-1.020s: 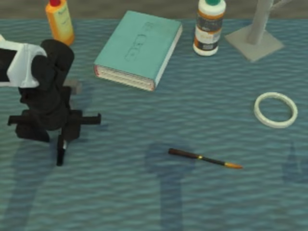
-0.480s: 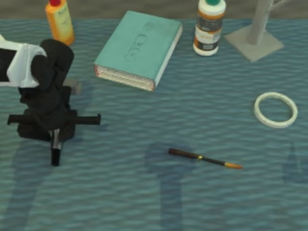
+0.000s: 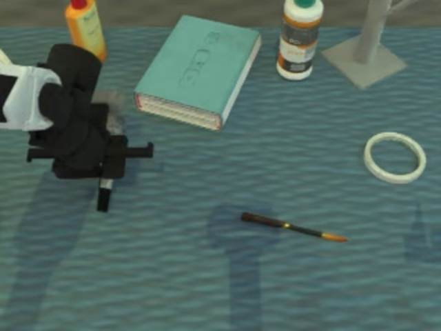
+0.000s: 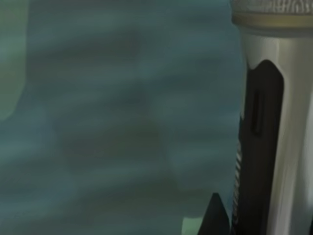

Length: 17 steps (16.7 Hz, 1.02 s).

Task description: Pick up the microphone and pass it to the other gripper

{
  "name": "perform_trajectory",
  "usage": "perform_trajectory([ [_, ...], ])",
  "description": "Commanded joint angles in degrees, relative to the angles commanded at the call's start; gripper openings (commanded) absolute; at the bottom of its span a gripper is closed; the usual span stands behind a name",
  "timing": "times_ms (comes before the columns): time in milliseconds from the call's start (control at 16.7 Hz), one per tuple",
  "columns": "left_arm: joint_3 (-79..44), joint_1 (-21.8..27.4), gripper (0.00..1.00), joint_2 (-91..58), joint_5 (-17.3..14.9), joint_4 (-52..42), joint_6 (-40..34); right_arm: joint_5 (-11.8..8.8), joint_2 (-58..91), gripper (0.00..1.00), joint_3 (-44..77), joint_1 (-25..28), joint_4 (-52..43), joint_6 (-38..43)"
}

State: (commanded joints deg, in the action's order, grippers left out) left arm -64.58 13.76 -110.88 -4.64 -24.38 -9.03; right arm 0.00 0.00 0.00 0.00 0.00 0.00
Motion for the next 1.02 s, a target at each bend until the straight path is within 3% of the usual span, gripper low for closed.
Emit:
perform_trajectory([
  [720, 15.3, -2.6, 0.0, 13.5, -24.7, 57.0, 7.6, 0.0, 0.0, 1.0, 0.0, 0.0, 0.0, 0.0],
  [1020, 18.8, -3.3, 0.0, 19.1, -30.5, 69.0, 10.0, 0.0, 0.0, 1.0, 0.0, 0.0, 0.0, 0.0],
])
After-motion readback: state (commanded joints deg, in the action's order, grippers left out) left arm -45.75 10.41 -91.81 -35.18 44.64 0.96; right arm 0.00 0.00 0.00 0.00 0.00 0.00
